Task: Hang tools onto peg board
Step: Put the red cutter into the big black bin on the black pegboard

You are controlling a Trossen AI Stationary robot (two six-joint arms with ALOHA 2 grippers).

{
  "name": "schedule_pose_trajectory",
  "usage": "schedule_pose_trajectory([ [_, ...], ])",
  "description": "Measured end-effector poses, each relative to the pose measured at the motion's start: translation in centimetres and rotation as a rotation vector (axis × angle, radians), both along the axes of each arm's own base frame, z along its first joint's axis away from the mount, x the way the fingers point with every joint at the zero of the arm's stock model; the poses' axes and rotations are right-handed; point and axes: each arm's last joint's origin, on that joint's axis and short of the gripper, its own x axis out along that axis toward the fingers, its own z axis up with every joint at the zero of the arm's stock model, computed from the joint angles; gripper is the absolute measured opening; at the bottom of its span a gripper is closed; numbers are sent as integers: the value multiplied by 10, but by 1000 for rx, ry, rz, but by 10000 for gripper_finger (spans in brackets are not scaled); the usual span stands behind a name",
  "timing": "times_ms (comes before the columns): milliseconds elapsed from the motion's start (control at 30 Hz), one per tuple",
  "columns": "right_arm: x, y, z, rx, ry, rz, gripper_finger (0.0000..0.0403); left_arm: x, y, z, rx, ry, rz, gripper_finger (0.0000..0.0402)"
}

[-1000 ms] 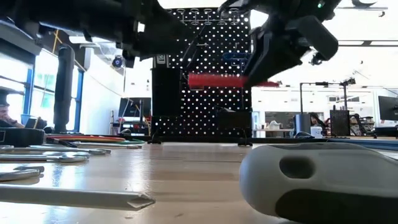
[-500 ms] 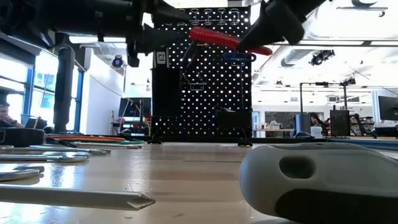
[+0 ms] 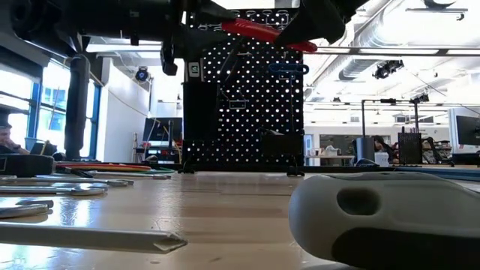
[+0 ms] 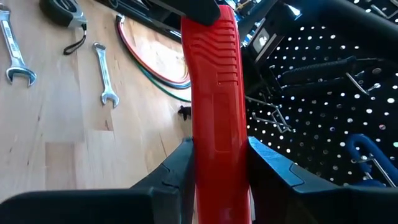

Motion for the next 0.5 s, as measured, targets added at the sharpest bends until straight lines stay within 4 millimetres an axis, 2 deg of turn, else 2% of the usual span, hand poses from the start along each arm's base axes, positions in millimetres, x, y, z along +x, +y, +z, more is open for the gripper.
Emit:
schedule_pose_trajectory([
  [500,9,-4,8,53,-81,31,105,4,7,8,26,-62,-66,171],
])
